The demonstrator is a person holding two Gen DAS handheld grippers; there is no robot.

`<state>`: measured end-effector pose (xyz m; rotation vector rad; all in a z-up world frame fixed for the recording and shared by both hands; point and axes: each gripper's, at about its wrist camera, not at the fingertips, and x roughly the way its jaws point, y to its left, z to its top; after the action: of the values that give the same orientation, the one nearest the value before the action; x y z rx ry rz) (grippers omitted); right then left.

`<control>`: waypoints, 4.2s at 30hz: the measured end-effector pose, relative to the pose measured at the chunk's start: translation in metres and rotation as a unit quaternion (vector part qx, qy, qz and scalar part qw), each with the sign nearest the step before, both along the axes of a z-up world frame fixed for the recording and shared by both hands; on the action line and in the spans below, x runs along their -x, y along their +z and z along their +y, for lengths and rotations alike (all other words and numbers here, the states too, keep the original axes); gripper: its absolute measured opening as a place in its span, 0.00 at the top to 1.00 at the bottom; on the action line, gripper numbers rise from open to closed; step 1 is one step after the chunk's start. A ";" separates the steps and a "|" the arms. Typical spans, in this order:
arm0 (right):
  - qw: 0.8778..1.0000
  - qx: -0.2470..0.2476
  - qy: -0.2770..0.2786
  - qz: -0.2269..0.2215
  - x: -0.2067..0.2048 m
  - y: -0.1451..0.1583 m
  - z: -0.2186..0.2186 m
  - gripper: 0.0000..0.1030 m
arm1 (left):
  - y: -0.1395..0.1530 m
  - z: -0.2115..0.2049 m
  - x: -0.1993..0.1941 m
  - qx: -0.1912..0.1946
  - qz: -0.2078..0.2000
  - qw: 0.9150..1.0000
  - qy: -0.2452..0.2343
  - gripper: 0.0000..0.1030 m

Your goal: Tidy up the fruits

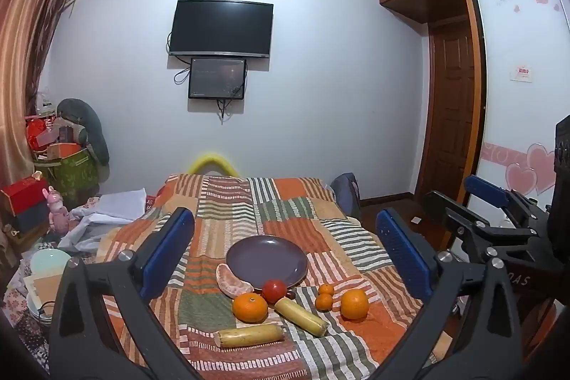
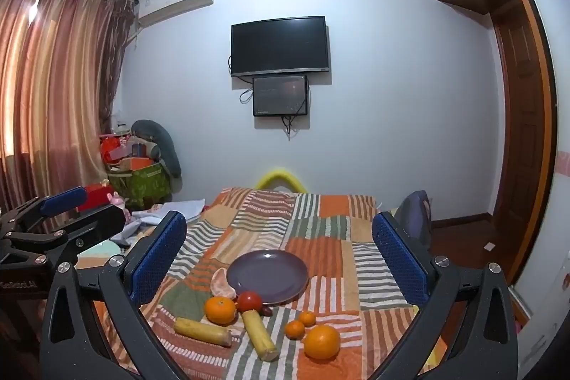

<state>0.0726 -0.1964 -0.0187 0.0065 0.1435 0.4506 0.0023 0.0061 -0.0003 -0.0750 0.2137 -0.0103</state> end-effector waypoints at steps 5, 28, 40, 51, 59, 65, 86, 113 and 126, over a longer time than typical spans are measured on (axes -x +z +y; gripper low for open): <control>1.000 0.003 -0.003 0.007 -0.001 0.001 0.000 0.00 | 0.004 0.000 -0.001 -0.003 -0.001 1.000 -0.002 0.00; 1.000 -0.007 -0.007 0.004 0.001 -0.001 -0.005 0.00 | -0.004 -0.005 -0.002 -0.009 -0.009 1.000 0.004 0.00; 1.000 -0.006 -0.006 0.002 0.003 -0.001 -0.003 0.00 | -0.003 -0.005 -0.002 -0.009 -0.009 1.000 0.004 0.00; 1.000 -0.005 -0.002 0.006 0.001 0.000 -0.002 0.00 | -0.003 -0.004 -0.002 -0.008 -0.006 1.000 0.009 0.00; 1.000 -0.005 -0.003 0.009 0.001 0.001 -0.004 0.00 | -0.005 -0.001 -0.005 -0.009 -0.003 1.000 0.012 0.00; 1.000 -0.005 -0.002 0.010 0.000 0.001 -0.004 0.00 | -0.005 -0.001 -0.006 -0.008 -0.002 1.000 0.013 0.00; 1.000 0.013 -0.011 0.019 -0.005 -0.007 -0.004 0.00 | -0.011 0.000 -0.009 -0.013 0.001 1.000 0.010 0.00; 0.955 0.119 -0.028 0.269 -0.100 -0.131 -0.020 0.00 | -0.167 0.038 -0.123 -0.039 0.275 0.960 -0.025 0.21; 0.927 0.110 0.004 0.358 -0.135 -0.177 -0.012 0.12 | -0.227 0.040 -0.152 -0.055 0.352 0.932 -0.059 0.14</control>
<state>0.2072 -0.2088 -0.1960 -0.0509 0.9164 0.4214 0.1548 0.0456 -0.2273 0.0507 0.9383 -0.0919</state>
